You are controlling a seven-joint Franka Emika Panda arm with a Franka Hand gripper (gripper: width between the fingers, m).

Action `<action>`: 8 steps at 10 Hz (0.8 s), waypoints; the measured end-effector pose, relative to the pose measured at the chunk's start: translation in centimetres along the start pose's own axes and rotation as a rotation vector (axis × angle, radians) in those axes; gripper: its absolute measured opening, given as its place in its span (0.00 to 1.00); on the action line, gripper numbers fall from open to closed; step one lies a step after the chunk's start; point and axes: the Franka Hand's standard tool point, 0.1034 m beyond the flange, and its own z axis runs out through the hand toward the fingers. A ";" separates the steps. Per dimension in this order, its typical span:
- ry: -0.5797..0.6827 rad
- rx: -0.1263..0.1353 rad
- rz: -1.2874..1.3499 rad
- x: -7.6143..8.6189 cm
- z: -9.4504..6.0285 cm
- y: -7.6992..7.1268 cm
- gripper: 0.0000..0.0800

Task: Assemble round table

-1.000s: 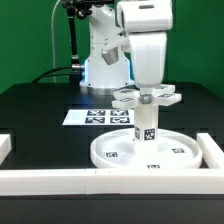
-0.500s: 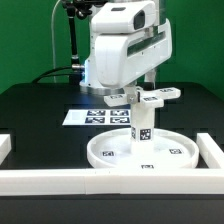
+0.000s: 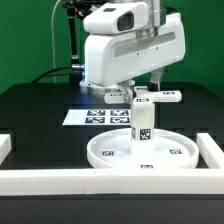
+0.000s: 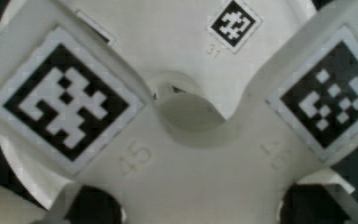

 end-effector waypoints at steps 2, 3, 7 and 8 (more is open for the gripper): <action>0.028 0.032 0.239 -0.1 0.1 0.1 0.55; 0.044 0.043 0.335 -0.2 0.1 0.1 0.55; 0.070 0.054 0.680 0.0 0.1 -0.1 0.55; 0.068 0.057 0.740 0.0 0.1 -0.1 0.55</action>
Offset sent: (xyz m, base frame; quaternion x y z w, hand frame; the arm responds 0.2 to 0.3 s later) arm -0.0133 -0.0042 -0.0046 0.0220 0.0300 0.3088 0.9504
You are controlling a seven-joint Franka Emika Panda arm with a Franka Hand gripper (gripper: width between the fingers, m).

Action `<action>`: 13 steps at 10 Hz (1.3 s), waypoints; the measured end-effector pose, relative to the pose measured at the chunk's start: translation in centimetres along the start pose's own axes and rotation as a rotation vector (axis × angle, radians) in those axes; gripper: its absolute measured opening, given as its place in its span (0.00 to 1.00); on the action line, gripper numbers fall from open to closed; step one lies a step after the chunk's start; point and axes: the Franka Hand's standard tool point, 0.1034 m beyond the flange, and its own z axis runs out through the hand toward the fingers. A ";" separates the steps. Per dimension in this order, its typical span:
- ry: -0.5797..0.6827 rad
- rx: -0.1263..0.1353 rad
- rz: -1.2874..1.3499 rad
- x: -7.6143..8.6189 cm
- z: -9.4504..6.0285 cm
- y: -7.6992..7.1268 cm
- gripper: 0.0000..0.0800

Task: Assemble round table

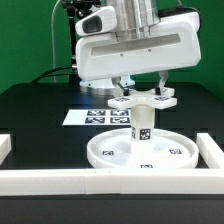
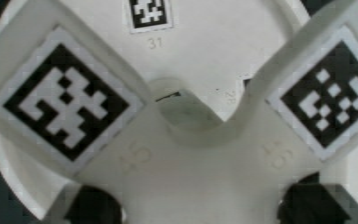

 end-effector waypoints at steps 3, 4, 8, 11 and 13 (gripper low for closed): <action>-0.001 0.003 0.178 0.0 0.0 -0.1 0.55; -0.001 0.009 0.275 -0.1 0.1 -0.3 0.55; 0.015 0.038 0.719 -0.3 0.2 -0.7 0.55; 0.047 0.063 1.007 -0.1 0.2 -0.9 0.55; 0.060 0.083 1.171 0.1 0.1 -0.9 0.55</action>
Offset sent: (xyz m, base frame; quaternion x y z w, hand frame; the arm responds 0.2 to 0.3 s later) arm 0.0000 0.0000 0.0000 0.0000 0.0000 0.1296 0.9916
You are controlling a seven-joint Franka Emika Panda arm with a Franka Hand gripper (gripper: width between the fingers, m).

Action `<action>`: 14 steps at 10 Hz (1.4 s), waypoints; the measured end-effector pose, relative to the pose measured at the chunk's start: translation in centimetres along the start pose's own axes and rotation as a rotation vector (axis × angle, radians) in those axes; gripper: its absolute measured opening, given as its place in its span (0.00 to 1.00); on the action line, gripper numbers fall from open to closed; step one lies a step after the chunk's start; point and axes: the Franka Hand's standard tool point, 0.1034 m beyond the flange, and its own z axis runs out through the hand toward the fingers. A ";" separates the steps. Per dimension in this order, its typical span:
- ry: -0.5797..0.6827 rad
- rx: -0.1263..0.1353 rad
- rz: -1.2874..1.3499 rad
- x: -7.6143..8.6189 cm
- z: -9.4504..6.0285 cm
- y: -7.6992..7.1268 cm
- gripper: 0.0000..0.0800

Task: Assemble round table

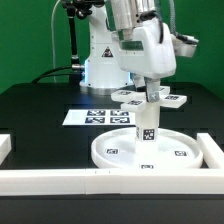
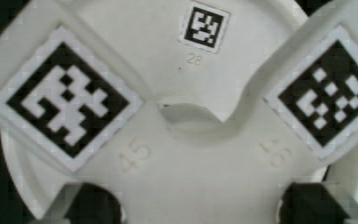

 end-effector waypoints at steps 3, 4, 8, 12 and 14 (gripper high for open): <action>-0.020 0.036 0.312 0.1 0.0 -0.2 0.55; -0.023 0.047 0.379 0.1 0.0 -0.3 0.55; -0.047 0.055 0.419 0.1 -0.1 -0.6 0.75; -0.080 0.072 0.332 -0.7 -2.7 -1.5 0.81; -0.077 0.070 0.262 -0.7 -2.4 -1.4 0.81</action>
Offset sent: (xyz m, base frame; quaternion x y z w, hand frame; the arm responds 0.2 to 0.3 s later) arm -0.0070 0.0000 -0.0037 0.0089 0.0076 0.2757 0.9612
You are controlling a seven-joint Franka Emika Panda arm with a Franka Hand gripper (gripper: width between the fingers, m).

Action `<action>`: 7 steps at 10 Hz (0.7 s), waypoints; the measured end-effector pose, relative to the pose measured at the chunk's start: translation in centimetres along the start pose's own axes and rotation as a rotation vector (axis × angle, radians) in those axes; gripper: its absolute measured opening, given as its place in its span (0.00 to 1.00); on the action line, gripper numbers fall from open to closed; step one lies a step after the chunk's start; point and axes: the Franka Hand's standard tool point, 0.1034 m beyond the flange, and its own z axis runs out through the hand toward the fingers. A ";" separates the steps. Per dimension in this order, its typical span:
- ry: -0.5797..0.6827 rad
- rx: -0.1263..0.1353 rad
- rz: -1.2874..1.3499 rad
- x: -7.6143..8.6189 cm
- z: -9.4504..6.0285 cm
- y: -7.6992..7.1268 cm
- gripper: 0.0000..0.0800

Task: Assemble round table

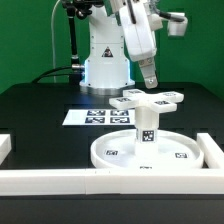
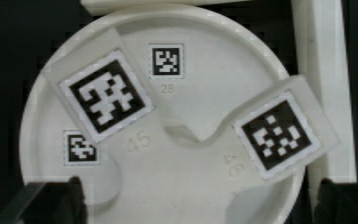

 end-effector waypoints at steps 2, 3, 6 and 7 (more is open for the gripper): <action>0.017 -0.043 -0.301 -0.6 0.1 0.3 0.81; 0.022 -0.058 -0.473 -0.9 0.1 0.2 0.81; 0.000 -0.081 -0.763 -1.7 0.2 0.0 0.81; -0.003 -0.083 -0.829 -1.6 0.2 0.0 0.81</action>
Offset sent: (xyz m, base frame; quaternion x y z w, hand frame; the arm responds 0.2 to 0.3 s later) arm 0.0060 0.0131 -0.0013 -0.0692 -0.0030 -0.3831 0.9211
